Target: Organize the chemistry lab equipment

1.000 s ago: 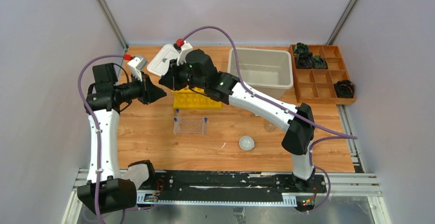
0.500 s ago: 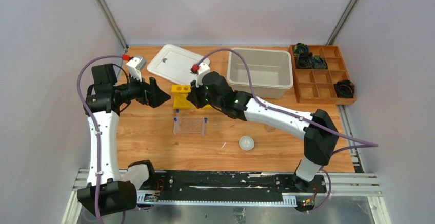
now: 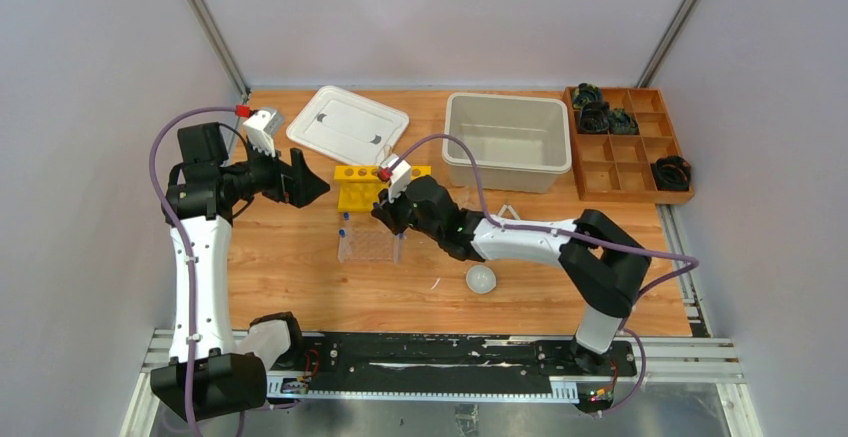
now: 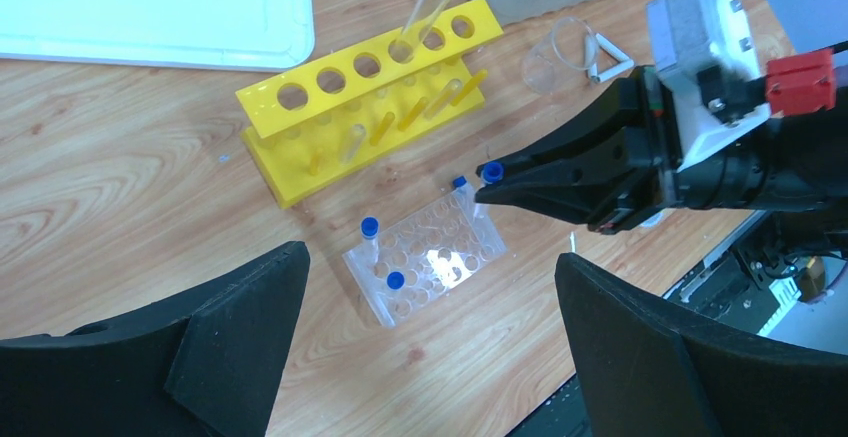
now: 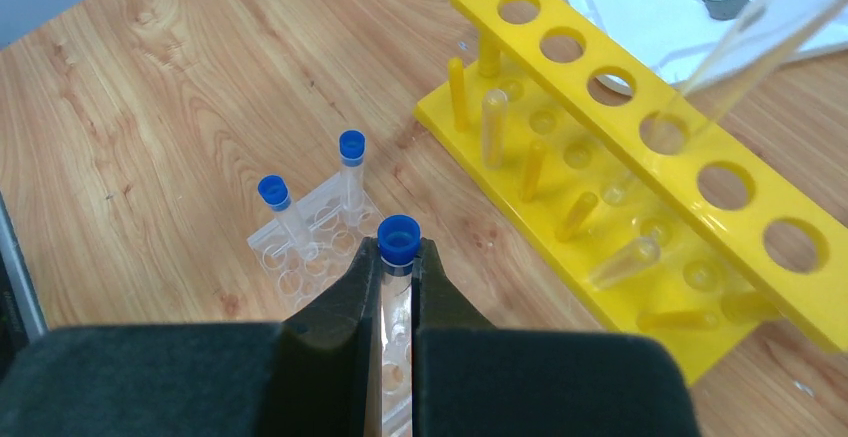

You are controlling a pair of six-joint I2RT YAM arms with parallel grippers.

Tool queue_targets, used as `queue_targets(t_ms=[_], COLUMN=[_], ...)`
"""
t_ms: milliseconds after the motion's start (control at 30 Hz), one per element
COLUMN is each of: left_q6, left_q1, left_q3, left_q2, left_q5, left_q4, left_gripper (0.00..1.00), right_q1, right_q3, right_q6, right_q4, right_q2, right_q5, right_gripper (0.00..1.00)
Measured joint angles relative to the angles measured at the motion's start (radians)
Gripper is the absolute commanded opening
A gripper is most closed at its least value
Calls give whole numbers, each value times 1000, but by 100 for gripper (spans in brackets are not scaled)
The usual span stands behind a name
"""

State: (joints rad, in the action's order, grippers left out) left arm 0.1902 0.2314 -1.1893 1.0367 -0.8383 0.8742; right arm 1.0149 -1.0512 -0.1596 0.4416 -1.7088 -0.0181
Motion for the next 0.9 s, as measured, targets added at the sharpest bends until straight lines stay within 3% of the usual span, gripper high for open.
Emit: queue_targets(t_ms=[367,900], left_q6=[0,4], left_q1=[0,0], left_q3=[0,-6], left_q2=[6,19], left_q5=[9,10], left_q4=[0,0], left_gripper=[100,100], right_q1=[14,22], right_q3=[-16,-14], right_q6=[54,75], right_q4=[171,280], right_q2=[-158,-213], right_q5=[80,85], right_gripper=[0,0])
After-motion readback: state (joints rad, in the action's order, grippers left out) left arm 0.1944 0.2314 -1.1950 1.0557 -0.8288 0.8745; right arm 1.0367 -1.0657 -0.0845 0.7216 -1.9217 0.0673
